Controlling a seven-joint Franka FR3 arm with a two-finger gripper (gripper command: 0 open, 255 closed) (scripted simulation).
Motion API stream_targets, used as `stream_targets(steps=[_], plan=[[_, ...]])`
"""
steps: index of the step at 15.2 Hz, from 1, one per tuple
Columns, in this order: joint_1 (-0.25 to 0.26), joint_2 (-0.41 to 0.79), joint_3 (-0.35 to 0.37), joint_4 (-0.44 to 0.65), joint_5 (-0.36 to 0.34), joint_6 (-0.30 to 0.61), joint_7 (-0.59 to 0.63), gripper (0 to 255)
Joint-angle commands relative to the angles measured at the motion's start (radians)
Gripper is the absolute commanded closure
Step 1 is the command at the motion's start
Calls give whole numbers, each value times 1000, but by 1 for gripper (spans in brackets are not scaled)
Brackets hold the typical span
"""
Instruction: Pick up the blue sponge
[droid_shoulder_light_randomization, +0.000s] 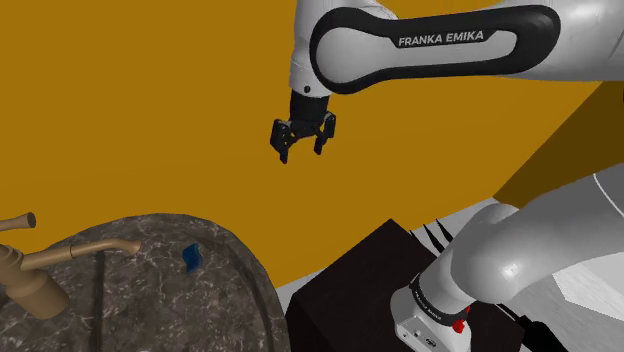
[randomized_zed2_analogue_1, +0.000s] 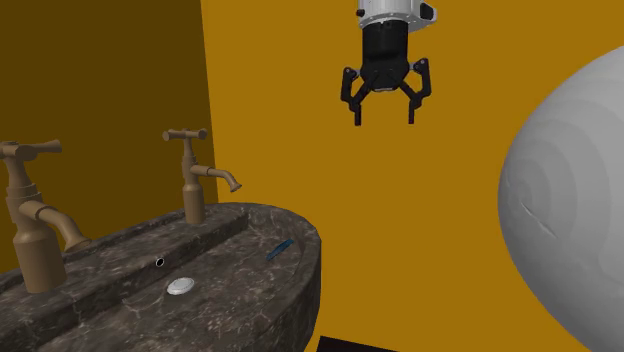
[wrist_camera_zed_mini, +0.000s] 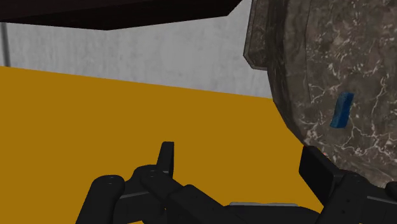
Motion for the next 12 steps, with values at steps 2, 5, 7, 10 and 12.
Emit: stream_targets(steps=[2,5,7,10,12], plan=[[6,105,46,34,-19,42,66,0],[16,218,85,81,-51,73,136,0],[25,297,107,119,-78,89,184,0],[46,420,130,184,-126,106,257,0],[66,504,138,234,-159,112,303,0]])
